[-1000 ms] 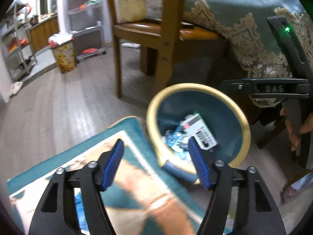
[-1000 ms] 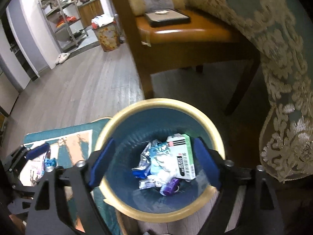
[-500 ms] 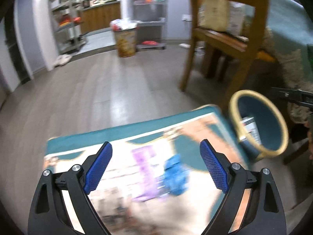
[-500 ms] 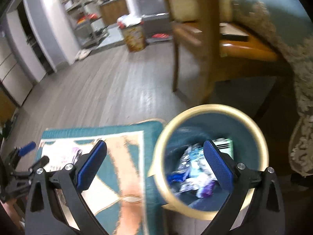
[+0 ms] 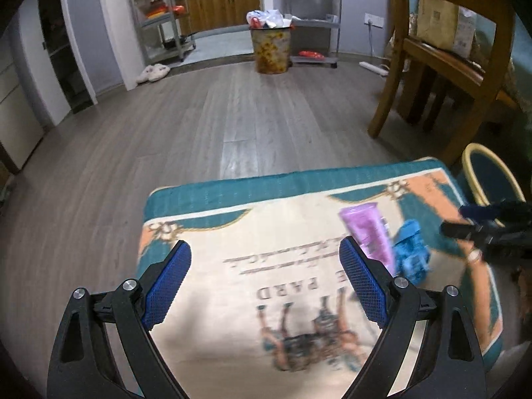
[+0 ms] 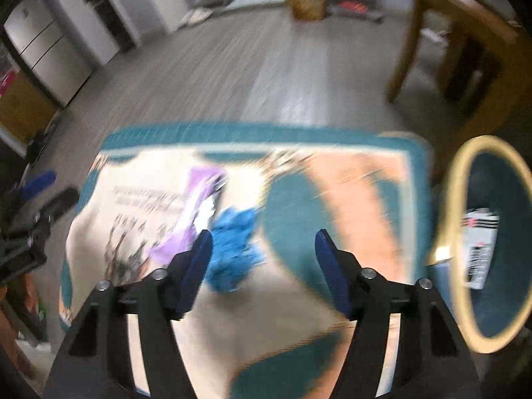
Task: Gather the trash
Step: 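Grasp the blue glove with the right tool while the left tool grasps the purple wrapper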
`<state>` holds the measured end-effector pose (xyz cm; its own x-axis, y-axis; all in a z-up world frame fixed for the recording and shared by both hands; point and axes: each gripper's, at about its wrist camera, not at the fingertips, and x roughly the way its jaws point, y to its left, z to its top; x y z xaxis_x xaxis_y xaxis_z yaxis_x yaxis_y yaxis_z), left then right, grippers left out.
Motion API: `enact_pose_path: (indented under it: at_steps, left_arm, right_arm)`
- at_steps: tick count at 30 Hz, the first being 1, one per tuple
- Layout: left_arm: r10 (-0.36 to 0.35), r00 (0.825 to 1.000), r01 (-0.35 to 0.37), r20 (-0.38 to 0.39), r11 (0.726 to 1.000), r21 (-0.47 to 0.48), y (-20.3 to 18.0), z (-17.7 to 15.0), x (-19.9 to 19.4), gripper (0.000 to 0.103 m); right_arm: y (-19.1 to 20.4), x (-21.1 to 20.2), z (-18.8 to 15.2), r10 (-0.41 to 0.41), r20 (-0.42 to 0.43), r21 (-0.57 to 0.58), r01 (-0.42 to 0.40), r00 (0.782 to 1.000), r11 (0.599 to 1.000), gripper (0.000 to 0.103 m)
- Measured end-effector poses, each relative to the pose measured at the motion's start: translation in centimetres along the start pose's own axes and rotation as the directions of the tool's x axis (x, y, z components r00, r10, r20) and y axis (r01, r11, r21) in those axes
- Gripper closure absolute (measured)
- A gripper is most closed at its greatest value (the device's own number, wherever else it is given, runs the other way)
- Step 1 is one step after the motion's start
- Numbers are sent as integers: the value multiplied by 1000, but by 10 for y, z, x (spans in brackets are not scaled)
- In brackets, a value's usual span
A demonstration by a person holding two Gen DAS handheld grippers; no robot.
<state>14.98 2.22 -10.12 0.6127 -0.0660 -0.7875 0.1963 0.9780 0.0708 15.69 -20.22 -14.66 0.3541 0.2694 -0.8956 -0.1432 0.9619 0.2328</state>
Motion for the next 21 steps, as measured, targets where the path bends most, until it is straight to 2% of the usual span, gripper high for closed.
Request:
enact_pose_path:
  at_steps: [4,6,12,16,21]
  left_arm:
    - [-6,1000,6,-12,1000,-6,7,-3,6,13]
    - [-15,1000,15,-17,1000,-4,6,-5,8,13]
    - [-35,999,36,-21,999,20,-7,-5,9,13]
    - [-65,997,67,-36,997,34,-25,-4,17,13]
    - [-117,990,123,-78,990,74,-55,-2,34,13]
  right_arm:
    - [21,30,-6,-1,-101,-58,-5,995,998,62]
    - [23,39,-7,20,-122,-53,-26,992,998,67]
    - [7,29,-5,35,-116,-13,-37,993,999,69]
    - [-13,6,1,26,-56,35,-24,998,999,69]
    - [-34,-36,7,-35,27,14,35,999,999,69]
